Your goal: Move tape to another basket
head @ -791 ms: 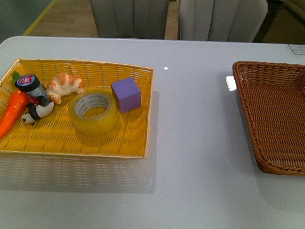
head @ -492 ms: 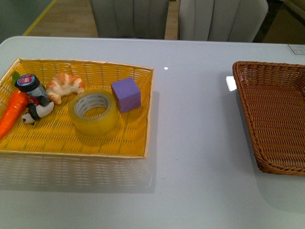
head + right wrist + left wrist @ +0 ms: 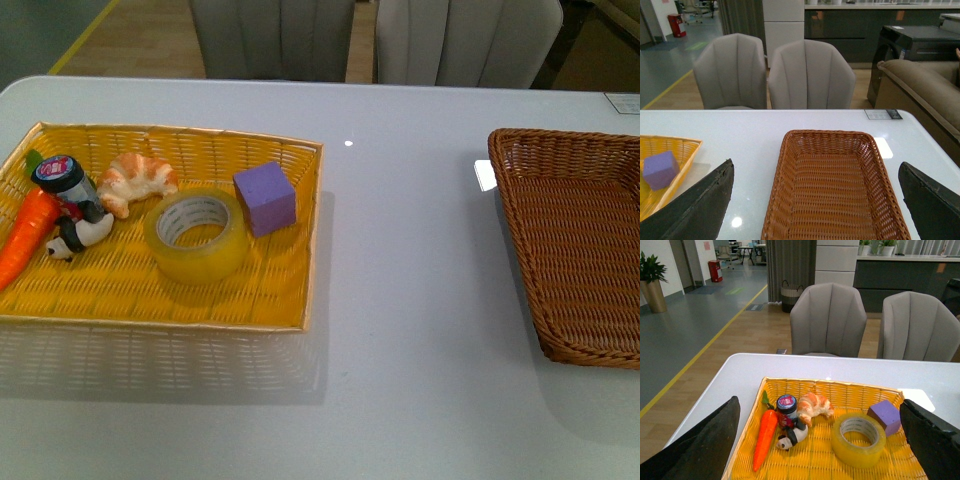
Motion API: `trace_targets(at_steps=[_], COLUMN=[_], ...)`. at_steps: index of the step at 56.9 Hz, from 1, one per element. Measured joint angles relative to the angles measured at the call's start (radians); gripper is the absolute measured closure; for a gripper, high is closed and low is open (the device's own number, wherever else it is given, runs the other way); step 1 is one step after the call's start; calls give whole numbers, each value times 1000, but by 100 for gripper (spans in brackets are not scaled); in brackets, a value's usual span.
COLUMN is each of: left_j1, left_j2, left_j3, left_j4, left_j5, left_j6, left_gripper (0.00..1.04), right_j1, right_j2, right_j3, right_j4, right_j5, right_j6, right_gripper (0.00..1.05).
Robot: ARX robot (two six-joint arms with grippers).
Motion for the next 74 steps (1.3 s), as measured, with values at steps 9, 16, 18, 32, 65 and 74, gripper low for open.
trace_targets(at_steps=[9, 16, 18, 32, 65, 74], left_j1=[0, 0, 0, 0, 0, 0], left_j2=[0, 0, 0, 0, 0, 0], left_j3=[0, 0, 0, 0, 0, 0], left_j4=[0, 0, 0, 0, 0, 0], left_j5=[0, 0, 0, 0, 0, 0], left_j6=[0, 0, 0, 0, 0, 0], left_gripper=[9, 9, 9, 9, 9, 9], right_j1=[0, 0, -20, -388, -441, -408], right_j2=[0, 0, 38, 773, 1933, 2036], right_j3=[0, 0, 27, 334, 874, 949], right_j4=[0, 0, -76, -139, 233, 233], right_j5=[0, 0, -71, -357, -225, -175], right_j6=[0, 0, 6, -95, -233, -261], right_gripper=[9, 9, 9, 9, 9, 9])
